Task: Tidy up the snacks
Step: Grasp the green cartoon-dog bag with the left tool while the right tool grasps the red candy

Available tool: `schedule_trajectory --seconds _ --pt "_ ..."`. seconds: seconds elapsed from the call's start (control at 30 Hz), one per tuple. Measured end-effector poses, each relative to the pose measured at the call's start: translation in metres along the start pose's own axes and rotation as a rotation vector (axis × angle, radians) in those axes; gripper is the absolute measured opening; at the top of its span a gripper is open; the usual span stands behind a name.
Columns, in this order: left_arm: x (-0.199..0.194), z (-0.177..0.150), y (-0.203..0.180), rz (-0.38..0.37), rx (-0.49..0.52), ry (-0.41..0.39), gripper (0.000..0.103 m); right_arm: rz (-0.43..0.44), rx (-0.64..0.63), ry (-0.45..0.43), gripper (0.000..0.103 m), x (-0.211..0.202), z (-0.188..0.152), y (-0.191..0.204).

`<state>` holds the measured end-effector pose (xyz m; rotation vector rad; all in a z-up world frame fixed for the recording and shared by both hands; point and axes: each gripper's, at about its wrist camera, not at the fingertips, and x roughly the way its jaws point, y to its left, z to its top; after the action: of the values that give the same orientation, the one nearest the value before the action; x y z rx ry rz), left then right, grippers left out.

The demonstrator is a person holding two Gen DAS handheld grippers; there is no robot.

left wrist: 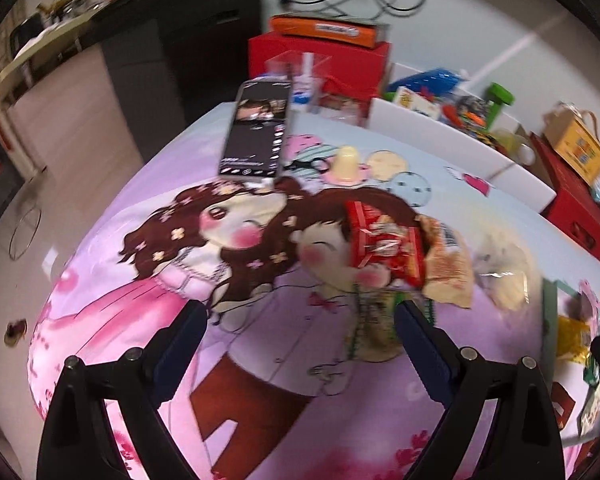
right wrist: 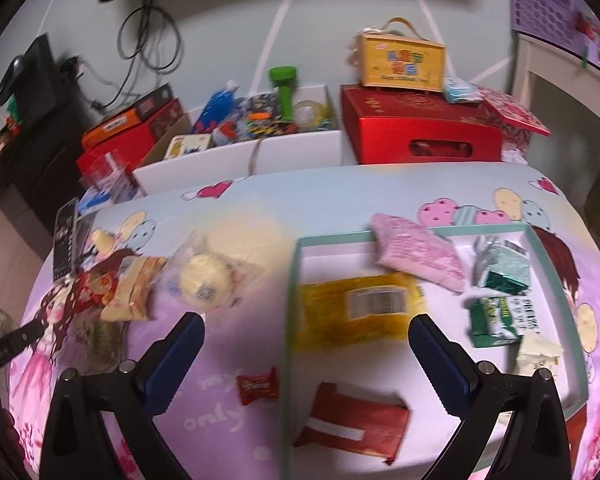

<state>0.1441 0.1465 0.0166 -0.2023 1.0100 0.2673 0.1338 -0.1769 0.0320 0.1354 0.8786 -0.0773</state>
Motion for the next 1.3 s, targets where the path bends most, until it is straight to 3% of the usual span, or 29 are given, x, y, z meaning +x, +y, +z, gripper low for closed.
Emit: schedule_trajectory --seconds 0.2,0.43,0.67,0.77,0.93,1.03,1.2,1.3 --pt "0.01 -0.002 0.003 -0.014 -0.012 0.029 0.095 0.037 -0.057 0.038 0.103 0.009 -0.009 0.026" --pt "0.031 -0.007 -0.02 -0.063 0.01 0.093 0.095 0.08 -0.105 0.113 0.102 0.024 -0.026 0.047" --pt "0.052 -0.011 -0.049 -0.111 0.054 0.149 0.095 0.114 -0.143 0.162 0.081 0.037 -0.037 0.056" --pt "0.062 -0.012 -0.056 -0.122 0.057 0.176 0.095 0.114 -0.155 0.176 0.08 0.043 -0.039 0.057" --pt "0.074 -0.012 -0.06 -0.139 0.035 0.197 0.095 0.091 -0.153 0.218 0.067 0.056 -0.044 0.053" --pt "0.08 -0.012 -0.062 -0.129 0.037 0.198 0.095 0.085 -0.162 0.217 0.066 0.057 -0.044 0.054" --pt "0.086 -0.01 -0.062 -0.121 0.039 0.198 0.085 0.098 -0.171 0.227 0.059 0.058 -0.046 0.056" --pt "0.087 -0.009 -0.063 -0.121 0.044 0.191 0.078 0.148 -0.157 0.257 0.057 0.06 -0.048 0.058"
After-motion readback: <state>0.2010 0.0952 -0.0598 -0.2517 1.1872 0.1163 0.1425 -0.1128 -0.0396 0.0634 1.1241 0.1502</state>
